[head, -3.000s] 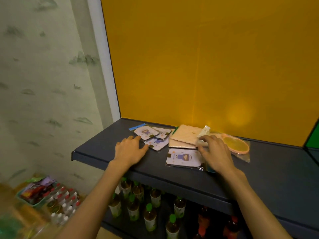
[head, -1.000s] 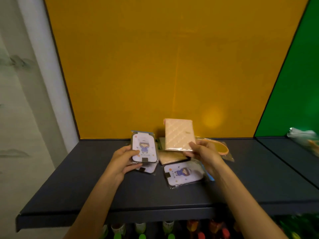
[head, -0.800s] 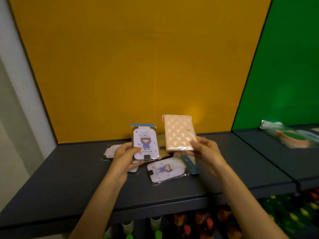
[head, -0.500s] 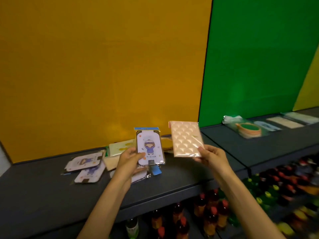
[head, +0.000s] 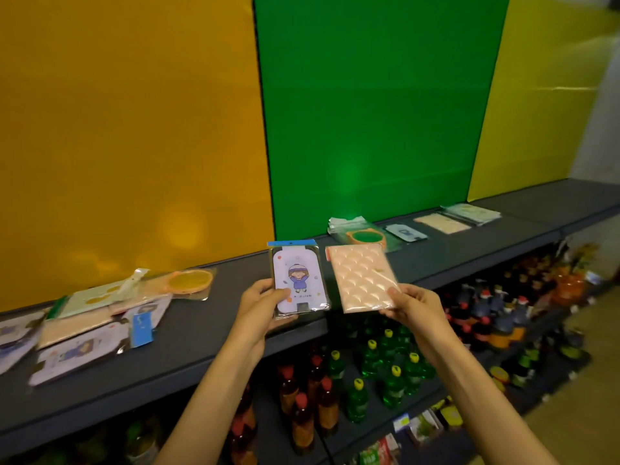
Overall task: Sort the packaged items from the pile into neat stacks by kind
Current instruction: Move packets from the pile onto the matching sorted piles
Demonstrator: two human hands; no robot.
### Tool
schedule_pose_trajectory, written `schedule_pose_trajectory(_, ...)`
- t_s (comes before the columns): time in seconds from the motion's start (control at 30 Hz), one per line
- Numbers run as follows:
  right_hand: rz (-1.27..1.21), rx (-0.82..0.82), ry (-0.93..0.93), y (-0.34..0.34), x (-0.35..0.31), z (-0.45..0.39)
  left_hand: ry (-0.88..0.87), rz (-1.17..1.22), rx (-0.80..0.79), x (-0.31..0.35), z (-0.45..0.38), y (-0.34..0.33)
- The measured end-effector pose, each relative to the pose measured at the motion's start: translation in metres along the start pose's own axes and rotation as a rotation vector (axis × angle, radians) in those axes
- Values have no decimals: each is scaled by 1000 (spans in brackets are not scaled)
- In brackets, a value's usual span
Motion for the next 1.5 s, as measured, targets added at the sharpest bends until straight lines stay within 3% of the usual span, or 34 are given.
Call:
schedule_pose_trajectory(0.47,95,93,29,156,-16,-96,-8,15,-22,-11,-48,-189)
schedule_pose_trajectory(0.93,278,128,4,248,-38,-313,50,74,-28,0,-186,-348)
schedule_pose_trajectory(1.27,422,124,7,294,-44,-428,123,-71,67,-25,-261,-417)
schedule_pose_trajectory(1.5,506,31,-7,299,-47,-485,104,-313,290,-27,-290,-441)
Point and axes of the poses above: each hand's wrist, its own z-axis away from the middle knuckle, its own y-axis out of the back of the hand, x = y × z, the point moved 1 cm from there along -z, towards the middle knuckle, and after that the axes turned 4 degrees about -z, right-handed, at the moved point
